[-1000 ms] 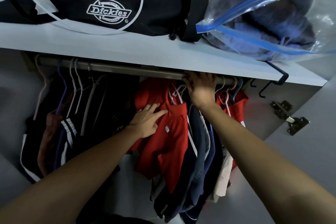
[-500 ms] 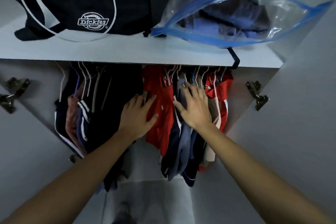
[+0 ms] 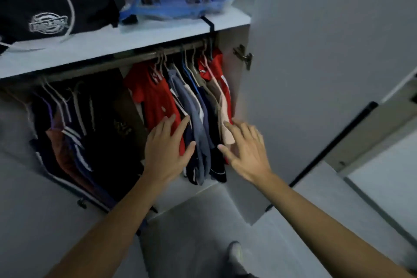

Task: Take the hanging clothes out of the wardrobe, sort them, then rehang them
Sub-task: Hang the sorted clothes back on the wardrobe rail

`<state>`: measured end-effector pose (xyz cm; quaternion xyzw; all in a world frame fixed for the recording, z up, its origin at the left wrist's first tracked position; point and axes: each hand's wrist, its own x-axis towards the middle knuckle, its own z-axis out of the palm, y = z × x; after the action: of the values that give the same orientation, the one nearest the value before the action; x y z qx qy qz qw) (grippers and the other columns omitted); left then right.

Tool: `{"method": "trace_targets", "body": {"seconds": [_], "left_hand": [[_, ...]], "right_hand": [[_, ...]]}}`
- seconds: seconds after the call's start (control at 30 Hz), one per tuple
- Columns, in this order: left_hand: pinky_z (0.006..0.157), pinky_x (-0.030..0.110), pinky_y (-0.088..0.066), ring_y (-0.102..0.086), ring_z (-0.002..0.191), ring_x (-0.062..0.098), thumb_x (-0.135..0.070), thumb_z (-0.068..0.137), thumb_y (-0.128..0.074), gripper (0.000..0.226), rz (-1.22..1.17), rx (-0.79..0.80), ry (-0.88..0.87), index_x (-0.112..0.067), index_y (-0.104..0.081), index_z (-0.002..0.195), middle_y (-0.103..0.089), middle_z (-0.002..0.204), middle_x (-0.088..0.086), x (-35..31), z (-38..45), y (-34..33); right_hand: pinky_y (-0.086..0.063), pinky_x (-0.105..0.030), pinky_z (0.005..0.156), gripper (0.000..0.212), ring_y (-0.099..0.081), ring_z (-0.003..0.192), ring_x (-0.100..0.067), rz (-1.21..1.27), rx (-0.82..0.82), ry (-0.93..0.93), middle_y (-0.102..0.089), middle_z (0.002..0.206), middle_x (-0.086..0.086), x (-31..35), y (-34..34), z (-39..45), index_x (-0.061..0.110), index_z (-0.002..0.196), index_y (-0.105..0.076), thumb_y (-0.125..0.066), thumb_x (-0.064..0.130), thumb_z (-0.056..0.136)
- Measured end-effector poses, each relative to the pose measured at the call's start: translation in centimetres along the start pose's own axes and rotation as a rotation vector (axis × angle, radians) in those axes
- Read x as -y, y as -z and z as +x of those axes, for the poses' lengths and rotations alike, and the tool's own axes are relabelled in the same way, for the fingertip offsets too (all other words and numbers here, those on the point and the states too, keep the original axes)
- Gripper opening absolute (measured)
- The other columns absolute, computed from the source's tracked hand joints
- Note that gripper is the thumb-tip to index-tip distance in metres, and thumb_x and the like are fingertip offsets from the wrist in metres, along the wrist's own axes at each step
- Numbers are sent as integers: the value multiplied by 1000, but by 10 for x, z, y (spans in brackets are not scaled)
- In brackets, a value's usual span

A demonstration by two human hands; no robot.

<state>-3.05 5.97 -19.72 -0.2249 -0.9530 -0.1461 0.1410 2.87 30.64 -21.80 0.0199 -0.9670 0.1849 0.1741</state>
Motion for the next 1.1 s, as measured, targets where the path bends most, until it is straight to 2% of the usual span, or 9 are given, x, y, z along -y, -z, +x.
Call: {"method": "trace_targets", "body": {"seconds": [0.1, 0.23, 0.37, 0.47, 0.63, 0.8, 0.93, 1.1], "left_hand": [[110, 51, -42, -42, 144, 36, -57, 99, -46, 69, -40, 39, -184, -26, -39, 160, -46, 156, 14, -44, -33, -11], [113, 51, -38, -42, 145, 36, -57, 97, -49, 70, -127, 143, -348, -28, -40, 160, -46, 158, 13, -121, -83, -34], [116, 52, -37, -39, 149, 34, -58, 99, -46, 69, -181, 238, -543, -31, -36, 162, -43, 161, 11, -212, -114, -53], [115, 50, -38, -39, 148, 33, -57, 97, -47, 68, -256, 323, -670, -32, -39, 160, -43, 161, 10, -289, -135, -66], [118, 49, -35, -34, 153, 28, -61, 98, -42, 69, -320, 406, -901, -37, -31, 163, -38, 165, 5, -427, -160, -98], [118, 48, -33, -36, 151, 29, -61, 97, -41, 70, -331, 464, -1108, -36, -33, 162, -39, 164, 6, -582, -193, -134], [118, 48, -32, -39, 149, 31, -61, 98, -39, 69, -356, 505, -1265, -34, -36, 162, -41, 163, 7, -695, -228, -154], [117, 50, -37, -39, 148, 31, -62, 100, -39, 68, -372, 571, -1479, -34, -35, 162, -43, 161, 8, -818, -269, -186]], "right_hand": [[-34, -43, 114, 63, -44, 137, -25, -41, -24, -134, -46, 152, 2, -12, 24, -91, 29, 154, -44, -47, 64, 102], [-39, -45, 109, 63, -44, 136, -24, -100, -54, -351, -47, 153, 2, -36, 58, -208, 28, 154, -45, -46, 64, 102], [-38, -45, 110, 63, -44, 136, -24, -142, -128, -582, -46, 154, 4, -71, 98, -308, 30, 153, -44, -43, 66, 102], [-38, -47, 112, 65, -43, 139, -25, -186, -175, -744, -46, 154, 4, -101, 128, -378, 30, 153, -44, -44, 67, 100], [-34, -47, 118, 65, -41, 144, -22, -234, -322, -954, -46, 156, 4, -147, 174, -488, 28, 154, -46, -49, 65, 101], [-37, -45, 116, 65, -43, 140, -21, -296, -423, -1198, -49, 152, 5, -201, 231, -604, 29, 153, -47, -47, 66, 99], [-35, -41, 114, 59, -45, 136, -20, -339, -538, -1339, -50, 149, 7, -241, 273, -686, 31, 150, -49, -53, 60, 99], [-33, -41, 118, 61, -39, 141, -16, -342, -641, -1541, -47, 151, 9, -282, 301, -766, 31, 152, -46, -53, 61, 100]]}}
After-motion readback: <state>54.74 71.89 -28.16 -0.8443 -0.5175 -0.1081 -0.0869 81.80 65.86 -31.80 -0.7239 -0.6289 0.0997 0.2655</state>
